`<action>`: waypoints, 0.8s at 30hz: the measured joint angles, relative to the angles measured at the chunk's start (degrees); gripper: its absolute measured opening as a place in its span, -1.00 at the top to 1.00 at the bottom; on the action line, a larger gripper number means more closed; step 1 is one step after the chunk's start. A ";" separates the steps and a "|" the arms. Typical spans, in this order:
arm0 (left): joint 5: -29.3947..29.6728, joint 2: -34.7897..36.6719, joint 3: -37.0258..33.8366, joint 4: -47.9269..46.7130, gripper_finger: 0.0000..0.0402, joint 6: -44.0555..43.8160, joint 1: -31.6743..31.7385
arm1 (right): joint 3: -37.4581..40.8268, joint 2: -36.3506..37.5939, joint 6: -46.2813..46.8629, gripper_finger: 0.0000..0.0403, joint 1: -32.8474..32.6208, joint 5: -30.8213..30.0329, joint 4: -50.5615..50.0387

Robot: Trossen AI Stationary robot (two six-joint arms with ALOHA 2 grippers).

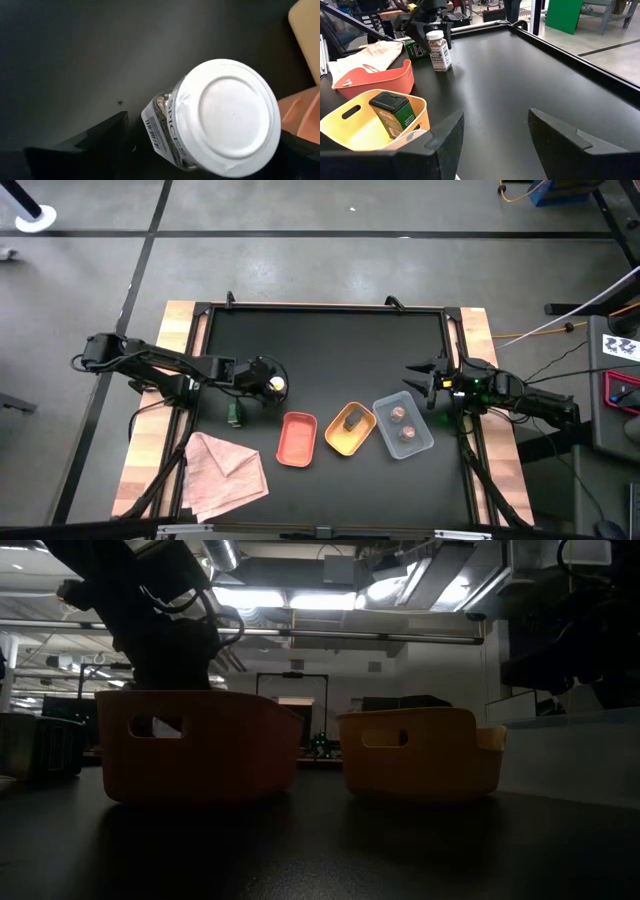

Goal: Sort spices by type
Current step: Put the white spice bottle into the orange bin

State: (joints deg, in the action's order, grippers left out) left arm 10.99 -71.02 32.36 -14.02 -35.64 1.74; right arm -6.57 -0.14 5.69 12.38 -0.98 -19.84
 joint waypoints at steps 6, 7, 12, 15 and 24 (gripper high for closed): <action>2.56 0.00 0.00 -0.34 -0.47 -2.01 0.00 | 0.00 0.00 0.01 -0.10 0.00 -0.01 0.00; 2.97 0.00 0.00 -0.43 -0.42 -1.95 0.00 | 0.00 0.00 0.01 -0.10 0.00 -0.01 -0.01; 4.83 0.02 0.02 -0.43 -0.17 -1.90 0.00 | 0.00 0.00 0.00 -0.10 0.00 -0.01 0.00; 6.09 0.04 0.09 -0.36 -0.05 -1.88 0.00 | 0.00 0.00 0.00 -0.10 0.00 -0.01 0.00; 7.19 0.04 0.09 -0.35 0.04 -1.46 0.07 | 0.00 0.00 0.00 -0.10 0.00 -0.02 0.00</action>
State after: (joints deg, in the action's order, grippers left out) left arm 18.17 -70.98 32.45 -14.37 -37.10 1.80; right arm -6.57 -0.14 5.70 12.38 -1.00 -19.84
